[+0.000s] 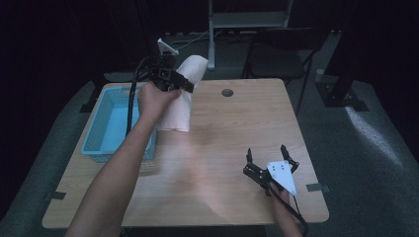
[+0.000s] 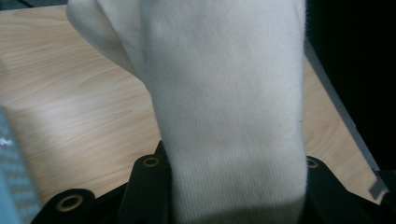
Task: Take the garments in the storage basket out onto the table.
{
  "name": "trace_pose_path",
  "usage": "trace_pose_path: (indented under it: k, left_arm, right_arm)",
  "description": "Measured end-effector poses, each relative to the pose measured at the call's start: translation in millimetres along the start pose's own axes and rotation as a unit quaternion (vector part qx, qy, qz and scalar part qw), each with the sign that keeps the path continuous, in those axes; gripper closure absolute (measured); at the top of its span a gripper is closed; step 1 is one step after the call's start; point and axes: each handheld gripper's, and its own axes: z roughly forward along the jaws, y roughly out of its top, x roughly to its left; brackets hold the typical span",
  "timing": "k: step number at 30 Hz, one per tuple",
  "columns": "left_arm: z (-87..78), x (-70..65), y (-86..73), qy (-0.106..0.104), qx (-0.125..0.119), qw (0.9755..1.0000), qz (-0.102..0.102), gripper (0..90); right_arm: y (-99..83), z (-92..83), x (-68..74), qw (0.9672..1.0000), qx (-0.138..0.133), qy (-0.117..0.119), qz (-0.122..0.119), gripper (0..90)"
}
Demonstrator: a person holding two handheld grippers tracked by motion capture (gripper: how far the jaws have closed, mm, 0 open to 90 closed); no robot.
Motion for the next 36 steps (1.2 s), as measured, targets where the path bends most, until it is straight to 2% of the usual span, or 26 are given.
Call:
trace_pose_path:
  k: [3, 12, 16, 19, 22, 25, 31, 36]
  left_arm:
    - [-2.5, -6.1, 4.6, -0.01, -0.006, 0.9999, 0.001, 64.2]
    - [-11.5, -11.7, 6.6, 0.007, -0.014, 0.9999, 0.002, 64.2]
    - [-11.3, -15.4, 6.3, -0.003, -0.012, 0.9999, 0.006, 64.2]
    - [-12.8, -16.8, 7.6, -0.017, -0.016, 0.9997, 0.0, 64.1]
    - [-13.5, -18.1, 8.5, -0.013, -0.019, 0.9997, 0.0, 64.1]
    - [-9.3, -17.5, 7.6, -0.005, -0.015, 0.9999, 0.002, 64.1]
    - [7.1, -16.0, 4.2, -0.006, -0.002, 1.0, 0.002, 64.1]
    - [23.1, -13.9, -1.8, -0.01, 0.006, 0.9999, -0.008, 64.1]
  right_arm:
    - [0.0, -0.2, 0.1, 1.0, -0.001, 0.0, 0.0, 0.1]
    - [0.0, 0.0, -0.1, 1.0, 0.0, 0.001, 0.001, 0.1]
    - [0.0, -0.1, 0.4, 1.0, -0.001, 0.001, -0.002, 0.1]
    - [0.0, -0.2, 0.5, 1.0, -0.001, 0.0, -0.002, 0.1]
    - [0.0, -0.2, 0.5, 1.0, -0.001, 0.0, -0.002, 0.1]
    - [0.0, -0.2, 0.4, 1.0, -0.001, 0.0, -0.001, 0.1]
    - [-0.1, -0.1, -0.1, 1.0, -0.001, 0.0, 0.001, 0.1]
    - [-0.1, -0.1, -0.1, 1.0, -0.001, 0.0, 0.0, 0.1]
